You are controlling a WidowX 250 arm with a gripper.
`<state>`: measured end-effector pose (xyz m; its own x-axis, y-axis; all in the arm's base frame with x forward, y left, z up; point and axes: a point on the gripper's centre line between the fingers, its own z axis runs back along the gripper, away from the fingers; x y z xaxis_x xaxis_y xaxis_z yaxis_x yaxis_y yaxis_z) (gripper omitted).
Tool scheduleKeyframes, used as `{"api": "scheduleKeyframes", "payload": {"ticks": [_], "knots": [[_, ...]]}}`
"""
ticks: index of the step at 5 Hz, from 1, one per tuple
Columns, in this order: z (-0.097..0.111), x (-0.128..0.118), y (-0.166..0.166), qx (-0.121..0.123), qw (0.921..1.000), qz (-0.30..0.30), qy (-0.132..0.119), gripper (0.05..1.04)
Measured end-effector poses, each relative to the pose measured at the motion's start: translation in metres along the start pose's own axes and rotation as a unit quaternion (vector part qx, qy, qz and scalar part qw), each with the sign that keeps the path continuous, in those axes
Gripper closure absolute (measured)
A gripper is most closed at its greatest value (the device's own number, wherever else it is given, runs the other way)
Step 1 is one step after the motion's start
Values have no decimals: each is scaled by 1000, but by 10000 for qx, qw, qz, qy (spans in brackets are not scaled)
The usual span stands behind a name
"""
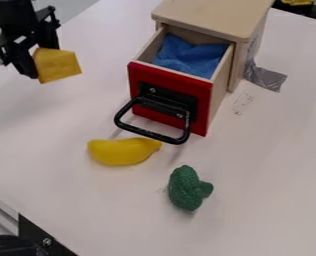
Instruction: Put the cheese bar in the drawer
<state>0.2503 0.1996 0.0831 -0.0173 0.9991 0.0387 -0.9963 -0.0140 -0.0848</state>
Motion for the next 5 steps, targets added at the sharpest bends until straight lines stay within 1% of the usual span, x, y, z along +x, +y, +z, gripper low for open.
{"api": "scheduleKeyframes", "payload": {"ticks": [1,2,3,4,5], "knots": [[35,-22,-26,-247,9971,-700,-191,415],[64,-70,-50,-395,9844,-1683,-326,415],[84,-125,-61,-438,9576,-2790,-564,416],[87,-176,-61,-434,9251,-3698,-746,415],[71,-208,-66,-301,9012,-4247,-810,415]]}}
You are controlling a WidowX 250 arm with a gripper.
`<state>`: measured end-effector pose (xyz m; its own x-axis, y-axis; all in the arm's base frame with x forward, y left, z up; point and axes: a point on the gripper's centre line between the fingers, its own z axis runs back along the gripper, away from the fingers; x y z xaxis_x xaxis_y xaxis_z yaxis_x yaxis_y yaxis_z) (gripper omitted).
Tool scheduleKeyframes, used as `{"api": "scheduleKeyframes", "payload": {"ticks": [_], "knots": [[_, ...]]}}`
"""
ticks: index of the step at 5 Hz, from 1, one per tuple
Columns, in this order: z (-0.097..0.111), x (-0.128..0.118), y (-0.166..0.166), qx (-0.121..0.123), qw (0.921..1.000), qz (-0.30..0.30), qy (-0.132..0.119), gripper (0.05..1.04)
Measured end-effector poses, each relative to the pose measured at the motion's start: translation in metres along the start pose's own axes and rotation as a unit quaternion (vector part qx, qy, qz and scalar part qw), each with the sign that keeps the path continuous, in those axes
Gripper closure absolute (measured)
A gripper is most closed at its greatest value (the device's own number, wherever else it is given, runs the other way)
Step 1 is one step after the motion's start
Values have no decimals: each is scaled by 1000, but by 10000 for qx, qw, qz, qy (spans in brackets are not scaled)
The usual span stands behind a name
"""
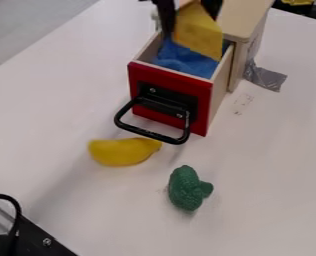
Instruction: Put the cheese bar in the drawer
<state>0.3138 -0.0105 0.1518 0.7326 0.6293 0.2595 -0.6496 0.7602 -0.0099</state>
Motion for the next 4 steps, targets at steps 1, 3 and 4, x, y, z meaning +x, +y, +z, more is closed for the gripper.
{"api": "scheduleKeyframes", "payload": {"ticks": [1,3,4], "knots": [[-19,1,-9,139,9996,-252,66,415],[-34,32,-9,182,9992,-349,105,415],[-32,48,-2,148,9995,-257,146,415]]}}
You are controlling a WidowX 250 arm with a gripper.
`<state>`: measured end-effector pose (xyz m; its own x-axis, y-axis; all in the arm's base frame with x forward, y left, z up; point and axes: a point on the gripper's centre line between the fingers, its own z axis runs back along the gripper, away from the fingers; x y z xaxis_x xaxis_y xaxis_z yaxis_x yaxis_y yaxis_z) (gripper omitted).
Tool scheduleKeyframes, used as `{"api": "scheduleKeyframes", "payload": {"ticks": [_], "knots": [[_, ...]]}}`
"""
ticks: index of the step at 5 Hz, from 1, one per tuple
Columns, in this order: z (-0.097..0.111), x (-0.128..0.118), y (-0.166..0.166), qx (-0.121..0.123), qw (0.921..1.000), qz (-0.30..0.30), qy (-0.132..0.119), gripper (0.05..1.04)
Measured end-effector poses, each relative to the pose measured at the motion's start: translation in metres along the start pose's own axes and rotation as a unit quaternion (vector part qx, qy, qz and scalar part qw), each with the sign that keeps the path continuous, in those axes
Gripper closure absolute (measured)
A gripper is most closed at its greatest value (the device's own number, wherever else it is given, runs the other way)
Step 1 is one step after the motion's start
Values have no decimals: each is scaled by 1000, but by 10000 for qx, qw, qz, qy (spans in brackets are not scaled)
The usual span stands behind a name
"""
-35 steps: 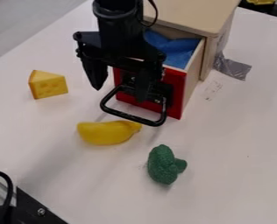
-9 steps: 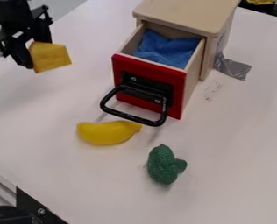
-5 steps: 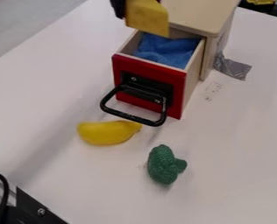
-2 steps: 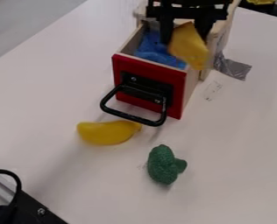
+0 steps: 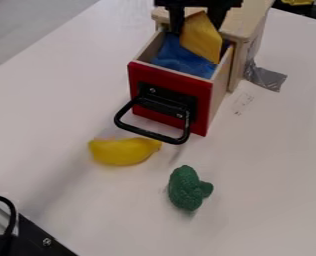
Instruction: Put the cheese bar in the drawer
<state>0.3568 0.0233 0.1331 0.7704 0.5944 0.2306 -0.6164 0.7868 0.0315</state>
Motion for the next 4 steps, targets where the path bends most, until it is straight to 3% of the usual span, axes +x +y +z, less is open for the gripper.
{"api": "scheduleKeyframes", "payload": {"ticks": [2,3,4], "knots": [[-13,20,12,59,9997,221,109,415],[-20,24,15,111,9994,290,172,359],[-19,26,16,66,9990,364,236,104]]}}
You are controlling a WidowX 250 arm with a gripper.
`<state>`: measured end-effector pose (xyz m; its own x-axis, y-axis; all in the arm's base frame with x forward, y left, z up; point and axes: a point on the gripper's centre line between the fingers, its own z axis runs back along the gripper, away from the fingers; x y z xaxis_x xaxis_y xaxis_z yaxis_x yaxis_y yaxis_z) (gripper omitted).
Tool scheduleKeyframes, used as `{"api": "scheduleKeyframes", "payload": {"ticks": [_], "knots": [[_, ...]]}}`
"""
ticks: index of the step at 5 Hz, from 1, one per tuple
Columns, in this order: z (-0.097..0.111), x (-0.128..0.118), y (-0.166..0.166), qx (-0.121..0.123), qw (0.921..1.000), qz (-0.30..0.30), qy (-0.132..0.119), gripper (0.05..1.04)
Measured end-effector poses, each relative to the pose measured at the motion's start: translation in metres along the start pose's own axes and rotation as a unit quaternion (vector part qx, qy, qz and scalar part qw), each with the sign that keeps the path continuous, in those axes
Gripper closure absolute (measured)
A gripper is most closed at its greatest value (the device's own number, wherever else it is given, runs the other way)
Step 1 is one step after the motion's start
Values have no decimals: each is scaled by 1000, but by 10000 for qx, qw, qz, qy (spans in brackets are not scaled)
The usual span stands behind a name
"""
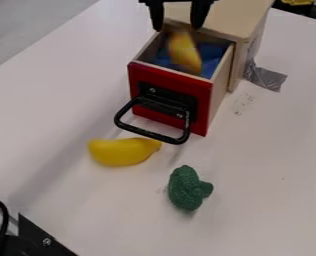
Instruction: Put the cheese bar in the drawer
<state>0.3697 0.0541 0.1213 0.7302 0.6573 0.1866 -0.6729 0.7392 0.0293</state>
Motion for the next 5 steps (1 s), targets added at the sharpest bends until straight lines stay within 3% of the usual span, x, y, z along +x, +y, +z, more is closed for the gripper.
{"api": "scheduleKeyframes", "payload": {"ticks": [2,3,5], "knots": [[-1,-2,0,12,10000,-14,60,83],[12,-5,4,-66,9999,-74,-24,83],[57,-28,22,-220,9950,-957,-169,83]]}}
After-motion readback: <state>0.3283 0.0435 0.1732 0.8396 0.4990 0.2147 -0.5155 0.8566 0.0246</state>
